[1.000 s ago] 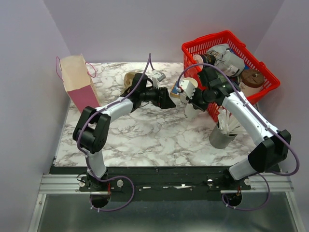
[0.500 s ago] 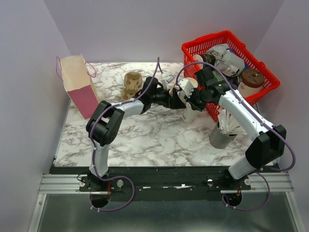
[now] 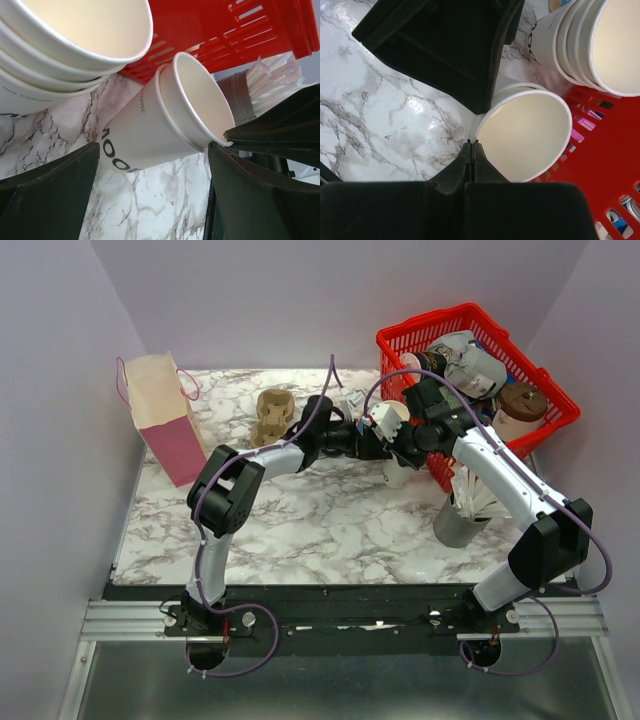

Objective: Pack the takeout coffee

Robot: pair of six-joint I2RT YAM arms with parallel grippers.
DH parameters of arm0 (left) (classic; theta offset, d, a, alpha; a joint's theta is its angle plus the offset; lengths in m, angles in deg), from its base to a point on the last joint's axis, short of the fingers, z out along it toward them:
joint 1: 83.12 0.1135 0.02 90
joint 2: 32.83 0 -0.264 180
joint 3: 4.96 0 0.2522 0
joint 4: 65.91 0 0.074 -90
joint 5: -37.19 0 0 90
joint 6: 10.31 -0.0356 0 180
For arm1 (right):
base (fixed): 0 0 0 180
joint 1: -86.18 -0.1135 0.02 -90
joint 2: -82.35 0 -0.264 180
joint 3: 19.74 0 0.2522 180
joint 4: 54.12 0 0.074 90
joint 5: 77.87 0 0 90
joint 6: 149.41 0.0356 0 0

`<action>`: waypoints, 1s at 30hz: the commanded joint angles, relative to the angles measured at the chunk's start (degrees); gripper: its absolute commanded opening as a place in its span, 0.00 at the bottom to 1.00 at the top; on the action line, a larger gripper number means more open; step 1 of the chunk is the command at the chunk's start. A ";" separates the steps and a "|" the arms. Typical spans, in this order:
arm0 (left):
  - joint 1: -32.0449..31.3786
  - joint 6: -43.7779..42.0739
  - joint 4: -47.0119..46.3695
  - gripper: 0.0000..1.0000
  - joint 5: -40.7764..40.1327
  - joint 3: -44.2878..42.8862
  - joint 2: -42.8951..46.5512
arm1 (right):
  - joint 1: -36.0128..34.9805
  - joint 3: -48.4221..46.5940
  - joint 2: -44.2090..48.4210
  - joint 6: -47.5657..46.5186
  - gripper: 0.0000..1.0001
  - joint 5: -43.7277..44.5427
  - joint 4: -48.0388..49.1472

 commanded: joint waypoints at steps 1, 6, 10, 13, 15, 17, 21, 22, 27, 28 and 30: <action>-1.10 -0.34 0.26 0.97 0.68 -3.69 -2.24 | -0.52 -0.21 -0.68 0.74 0.01 0.67 1.31; -2.42 -3.33 5.98 0.97 -2.84 -6.16 -3.91 | -0.52 -1.18 0.28 1.36 0.01 1.37 1.92; -2.86 -3.77 6.34 0.97 -3.89 -6.69 -4.88 | -0.52 -1.36 0.72 1.36 0.01 3.21 2.36; -2.95 -3.77 6.16 0.97 -4.16 -6.78 -5.58 | -0.52 -0.92 0.64 1.27 0.01 4.53 2.45; -2.95 -3.77 5.99 0.97 -4.25 -6.43 -5.67 | -0.52 -0.31 0.46 1.53 0.01 5.76 3.06; -2.87 -3.69 5.55 0.96 -4.33 -5.81 -5.50 | -0.52 0.31 0.55 1.54 0.01 7.51 3.76; -2.86 -3.86 5.19 0.96 -4.25 -5.55 -5.14 | -0.52 -0.03 0.28 1.80 0.00 7.87 4.56; -2.86 -3.95 5.11 0.96 -4.16 -5.55 -5.06 | -0.52 -0.30 0.11 1.80 0.00 7.70 4.56; -1.90 -3.86 4.15 0.96 -3.72 -4.93 -3.48 | -0.52 -2.23 -0.07 1.19 0.00 8.75 3.94; -1.55 -3.17 3.44 0.95 -3.20 -4.67 -2.95 | -0.52 -2.58 0.19 1.10 0.01 9.10 3.68; -0.93 -2.37 1.25 0.95 -2.14 -3.79 -1.46 | -0.44 -4.42 0.55 0.84 0.00 9.02 2.28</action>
